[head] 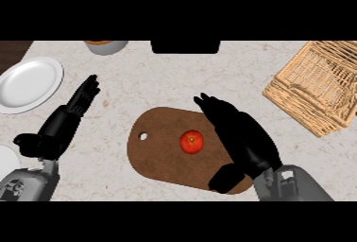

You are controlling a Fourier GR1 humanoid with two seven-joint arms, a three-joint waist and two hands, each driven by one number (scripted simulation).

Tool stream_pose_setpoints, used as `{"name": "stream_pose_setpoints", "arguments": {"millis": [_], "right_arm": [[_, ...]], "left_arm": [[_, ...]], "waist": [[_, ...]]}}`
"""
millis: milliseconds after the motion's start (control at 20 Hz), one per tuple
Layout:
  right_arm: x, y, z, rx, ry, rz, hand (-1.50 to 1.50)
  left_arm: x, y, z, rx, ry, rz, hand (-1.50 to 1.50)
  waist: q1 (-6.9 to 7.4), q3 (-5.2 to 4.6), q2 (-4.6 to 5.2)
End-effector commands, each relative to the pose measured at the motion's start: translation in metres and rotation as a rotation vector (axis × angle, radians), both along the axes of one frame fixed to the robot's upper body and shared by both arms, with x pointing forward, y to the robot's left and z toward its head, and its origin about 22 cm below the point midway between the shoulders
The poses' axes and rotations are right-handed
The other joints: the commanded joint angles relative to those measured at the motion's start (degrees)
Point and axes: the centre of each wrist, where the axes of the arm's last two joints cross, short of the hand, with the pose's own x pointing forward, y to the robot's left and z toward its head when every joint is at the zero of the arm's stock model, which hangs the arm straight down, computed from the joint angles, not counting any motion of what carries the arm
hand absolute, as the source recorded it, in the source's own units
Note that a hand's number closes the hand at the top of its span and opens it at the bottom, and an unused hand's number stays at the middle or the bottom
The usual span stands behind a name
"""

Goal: Pick the tomato from the cutting board and place it in the basket

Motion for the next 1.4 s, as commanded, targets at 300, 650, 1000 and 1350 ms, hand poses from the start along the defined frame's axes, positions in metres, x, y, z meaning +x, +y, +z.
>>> {"name": "stream_pose_setpoints", "arguments": {"millis": [300,650,1000,1350], "right_arm": [[-0.003,0.000,-0.081,-0.036,-0.035,-0.014,-1.50],[0.018,-0.007,-0.061,0.040,-0.052,0.024,-1.50],[0.001,0.021,-0.059,0.037,-0.039,0.034,-1.50],[0.025,0.017,-0.066,-0.075,-0.019,0.007,-1.50]], "left_arm": [[-0.006,0.000,0.008,0.008,0.004,-0.001,0.00],[0.003,-0.005,0.025,0.004,0.002,0.009,0.00],[0.004,0.015,0.001,-0.007,-0.003,-0.002,0.00],[-0.003,-0.004,-0.003,0.019,-0.005,0.009,0.00]], "waist": [[-0.05,0.01,-0.01],[-0.12,0.00,-0.05],[-0.19,-0.02,-0.04],[-0.02,-0.01,-0.01]]}}
